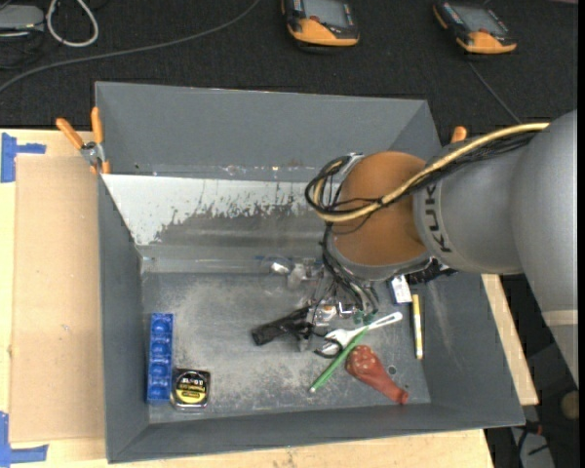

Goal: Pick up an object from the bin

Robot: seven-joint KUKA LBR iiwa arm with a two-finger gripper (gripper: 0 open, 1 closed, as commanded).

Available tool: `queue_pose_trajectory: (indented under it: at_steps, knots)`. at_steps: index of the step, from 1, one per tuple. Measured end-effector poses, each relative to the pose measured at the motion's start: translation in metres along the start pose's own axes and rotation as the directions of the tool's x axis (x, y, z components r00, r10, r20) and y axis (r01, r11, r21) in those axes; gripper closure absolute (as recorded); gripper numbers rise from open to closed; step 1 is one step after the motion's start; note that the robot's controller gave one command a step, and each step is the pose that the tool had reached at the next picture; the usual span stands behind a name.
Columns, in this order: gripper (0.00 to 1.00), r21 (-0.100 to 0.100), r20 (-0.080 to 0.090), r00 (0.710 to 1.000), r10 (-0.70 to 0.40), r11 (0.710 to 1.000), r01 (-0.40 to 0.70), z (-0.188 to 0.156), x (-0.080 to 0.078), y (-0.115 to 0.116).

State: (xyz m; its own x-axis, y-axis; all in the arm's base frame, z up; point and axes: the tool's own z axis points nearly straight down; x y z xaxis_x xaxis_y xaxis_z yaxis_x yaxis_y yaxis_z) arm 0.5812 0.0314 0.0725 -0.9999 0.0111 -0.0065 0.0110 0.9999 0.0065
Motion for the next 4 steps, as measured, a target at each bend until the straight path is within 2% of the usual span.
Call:
queue_pose_trajectory:
  at_steps: [1,3,4]
  knots:
    - [1.00,0.000,-0.001,1.000,0.002,1.000,-0.002,-0.001,0.000,0.000]
    - [1.00,0.000,-0.003,1.000,0.003,1.000,-0.003,-0.006,0.001,0.000]
    - [1.00,0.000,-0.012,1.000,0.005,1.000,-0.005,-0.025,0.003,0.000]
